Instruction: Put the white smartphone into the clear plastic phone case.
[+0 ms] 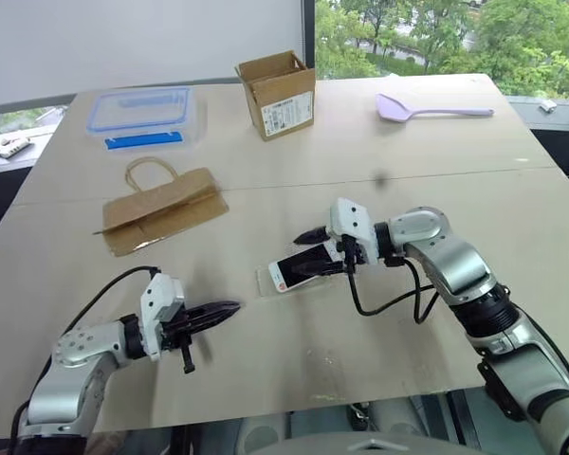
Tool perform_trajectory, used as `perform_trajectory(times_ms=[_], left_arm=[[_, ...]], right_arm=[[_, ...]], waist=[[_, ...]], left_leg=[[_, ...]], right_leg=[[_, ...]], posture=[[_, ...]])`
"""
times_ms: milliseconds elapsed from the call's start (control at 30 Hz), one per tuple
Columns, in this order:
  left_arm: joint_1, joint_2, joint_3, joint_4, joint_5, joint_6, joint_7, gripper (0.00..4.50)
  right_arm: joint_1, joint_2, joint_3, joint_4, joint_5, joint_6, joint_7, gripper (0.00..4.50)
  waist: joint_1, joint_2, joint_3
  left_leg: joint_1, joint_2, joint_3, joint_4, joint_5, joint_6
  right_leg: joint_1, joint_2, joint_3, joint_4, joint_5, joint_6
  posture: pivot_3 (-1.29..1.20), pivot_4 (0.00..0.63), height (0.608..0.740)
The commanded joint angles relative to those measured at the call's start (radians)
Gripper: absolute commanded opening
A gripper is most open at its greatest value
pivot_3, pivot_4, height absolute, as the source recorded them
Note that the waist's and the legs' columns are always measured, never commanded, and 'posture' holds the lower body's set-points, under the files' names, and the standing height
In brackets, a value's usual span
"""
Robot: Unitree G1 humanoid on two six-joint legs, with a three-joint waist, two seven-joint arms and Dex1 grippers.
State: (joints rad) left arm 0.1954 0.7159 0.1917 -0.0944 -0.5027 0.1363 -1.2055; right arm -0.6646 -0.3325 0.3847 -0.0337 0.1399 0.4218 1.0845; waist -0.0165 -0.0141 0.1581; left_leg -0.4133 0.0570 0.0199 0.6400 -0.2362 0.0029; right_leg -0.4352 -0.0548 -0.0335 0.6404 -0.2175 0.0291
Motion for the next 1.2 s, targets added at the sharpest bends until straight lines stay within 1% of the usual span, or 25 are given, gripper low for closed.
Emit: perform_trajectory(times_ms=[33, 100, 167, 200, 233, 333, 400, 567, 733, 867, 933, 967, 1100, 1200], left_arm=[[-0.005, 0.001, 0.005, -0.004, 0.0, -0.02, -0.009, 0.0], [-0.004, 0.001, 0.006, -0.003, 0.0, -0.023, -0.008, 0.0], [0.0, 0.002, 0.007, -0.004, 0.0, -0.025, -0.007, 0.0], [0.003, 0.002, 0.009, -0.005, -0.001, -0.026, -0.007, 0.0], [0.007, 0.002, 0.01, -0.007, -0.001, -0.027, -0.006, 0.0], [0.016, 0.001, 0.011, -0.013, -0.002, -0.028, -0.003, 0.0], [0.019, 0.002, 0.011, -0.015, -0.003, -0.027, -0.002, 0.0], [0.018, 0.003, 0.008, -0.016, -0.002, -0.025, -0.001, 0.0], [0.011, 0.003, 0.002, -0.014, -0.001, -0.021, -0.001, 0.0], [0.012, 0.003, 0.002, -0.018, -0.002, -0.018, -0.001, 0.0], [0.013, 0.002, 0.002, -0.021, -0.003, -0.016, 0.001, 0.0], [0.014, 0.002, 0.002, -0.023, -0.003, -0.015, 0.003, 0.0], [0.019, 0.0, 0.002, -0.031, -0.005, -0.011, 0.008, 0.0], [0.025, -0.003, 0.001, -0.037, -0.005, -0.01, 0.013, 0.0]], right_arm=[[-0.038, 0.017, 0.013, 0.043, -0.04, -0.068, -0.036, 3.97], [-0.033, 0.028, 0.024, 0.06, -0.051, -0.098, -0.044, 3.97], [-0.018, 0.034, 0.037, 0.059, -0.046, -0.105, -0.029, 3.18], [-0.006, 0.03, 0.047, 0.054, -0.045, -0.105, -0.018, 2.67], [0.004, 0.026, 0.059, 0.057, -0.054, -0.116, -0.017, 2.25], [0.019, 0.026, 0.077, 0.069, -0.068, -0.128, -0.02, 0.66], [0.025, 0.027, 0.086, 0.073, -0.072, -0.125, -0.021, 0.07], [0.048, 0.005, 0.158, 0.122, -0.152, -0.146, -0.023, 0.07], [0.065, -0.005, 0.23, 0.177, -0.231, -0.112, -0.025, 0.07], [0.067, 0.032, 0.244, 0.222, -0.244, -0.035, -0.046, 0.07], [0.064, 0.041, 0.26, 0.244, -0.261, -0.013, -0.051, 0.07], [0.066, 0.042, 0.27, 0.246, -0.263, 0.002, -0.041, 0.07], [0.087, 0.031, 0.29, 0.215, -0.248, 0.06, 0.006, 0.07], [0.098, 0.035, 0.267, 0.2, -0.23, 0.081, -0.002, 0.07]], waist=[[0.001, 0.0, 0.0], [0.001, 0.0, 0.0], [0.001, 0.0, 0.0], [0.001, 0.0, 0.0], [0.002, 0.0, 0.0], [0.002, 0.0, 0.0], [0.002, 0.0, 0.0], [0.002, 0.0, 0.0], [0.002, 0.0, -0.001], [0.0, -0.002, -0.002], [-0.001, -0.001, -0.003], [-0.001, -0.001, -0.004], [0.0, 0.0, -0.011], [0.001, 0.001, -0.014]], left_leg=[[0.0, 0.0, 0.0, 0.0, 0.0, 0.0], [0.0, 0.0, 0.0, 0.0, 0.0, 0.0], [0.0, 0.0, 0.0, 0.001, 0.0, 0.0], [0.0, 0.0, 0.0, 0.001, 0.0, 0.0], [0.0, 0.0, 0.0, 0.001, 0.0, 0.0], [-0.001, 0.0, 0.0, 0.002, 0.0, 0.0], [-0.001, 0.0, 0.0, 0.002, 0.0, 0.0], [0.0, 0.0, 0.0, 0.004, 0.0, 0.0], [0.002, 0.0, 0.0, 0.005, 0.0, 0.0], [0.008, 0.001, 0.001, 0.005, 0.0, 0.0], [0.016, 0.001, 0.001, 0.004, 0.0, 0.0], [0.018, 0.001, 0.001, 0.003, 0.0, 0.0], [0.019, 0.001, 0.001, 0.003, 0.0, 0.0], [0.019, 0.001, 0.001, 0.003, 0.0, 0.0]], right_leg=[[0.0, 0.0, 0.0, 0.0, 0.0, 0.0], [-0.001, 0.0, 0.0, 0.001, 0.0, 0.0], [-0.001, 0.0, 0.0, 0.001, 0.001, 0.0], [-0.001, 0.0, 0.0, 0.001, 0.001, 0.0], [-0.001, 0.0, 0.0, 0.001, 0.001, 0.0], [0.0, 0.0, 0.001, 0.001, 0.001, 0.0], [0.0, 0.0, 0.001, 0.002, 0.001, 0.0], [0.0, 0.0, 0.001, 0.003, -0.001, -0.002], [0.002, 0.0, 0.001, 0.003, -0.001, -0.002], [0.007, 0.0, 0.001, 0.004, -0.002, 0.001], [0.014, 0.0, 0.002, 0.004, -0.003, 0.001], [0.014, 0.0, 0.002, 0.004, -0.003, 0.0], [0.014, 0.0, 0.002, 0.004, -0.002, 0.0], [0.014, 0.0, 0.002, 0.004, -0.003, 0.0]], posture=[[0.0, 0.15, 0.74], [0.0, 0.15, 0.74], [0.0, 0.15, 0.74], [0.0, 0.15, 0.74], [0.0, 0.15, 0.74], [0.0, 0.15, 0.74], [0.0, 0.15, 0.74], [0.0, 0.15, 0.74], [0.0, 0.15, 0.74], [0.0, 0.15, 0.74], [0.0, 0.15, 0.74], [0.0, 0.15, 0.74], [0.0, 0.15, 0.74], [0.0, 0.15, 0.74]])
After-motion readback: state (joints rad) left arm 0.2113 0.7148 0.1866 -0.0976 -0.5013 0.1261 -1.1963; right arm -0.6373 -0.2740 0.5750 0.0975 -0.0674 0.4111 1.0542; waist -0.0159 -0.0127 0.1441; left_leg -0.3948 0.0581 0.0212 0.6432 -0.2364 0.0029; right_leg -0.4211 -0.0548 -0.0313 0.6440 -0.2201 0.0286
